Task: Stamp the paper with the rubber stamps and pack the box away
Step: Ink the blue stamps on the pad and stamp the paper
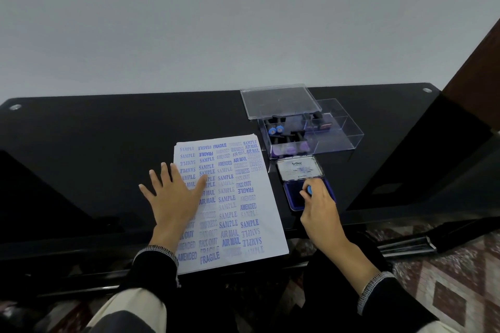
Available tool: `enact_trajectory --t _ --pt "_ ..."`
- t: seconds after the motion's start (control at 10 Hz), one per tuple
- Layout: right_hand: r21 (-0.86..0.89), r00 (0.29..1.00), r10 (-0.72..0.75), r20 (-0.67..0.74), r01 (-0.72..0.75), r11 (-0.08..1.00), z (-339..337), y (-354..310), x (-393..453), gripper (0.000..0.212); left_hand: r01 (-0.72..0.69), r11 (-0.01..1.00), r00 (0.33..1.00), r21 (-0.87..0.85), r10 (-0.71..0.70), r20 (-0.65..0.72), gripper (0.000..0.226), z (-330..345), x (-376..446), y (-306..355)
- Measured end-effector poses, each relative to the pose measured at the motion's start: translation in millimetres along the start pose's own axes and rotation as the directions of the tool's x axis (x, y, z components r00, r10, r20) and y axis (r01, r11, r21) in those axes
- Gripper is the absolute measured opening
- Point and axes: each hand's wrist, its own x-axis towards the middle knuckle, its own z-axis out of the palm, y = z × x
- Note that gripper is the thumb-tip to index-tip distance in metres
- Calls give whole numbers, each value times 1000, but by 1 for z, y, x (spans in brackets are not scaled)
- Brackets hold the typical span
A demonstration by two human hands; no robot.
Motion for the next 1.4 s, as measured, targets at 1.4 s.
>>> enact_trajectory --t 1.4 --pt "53 986 104 131 -111 992 -7 -1 11 31 -4 1000 1000 -8 4 -3 101 1 1 -1"
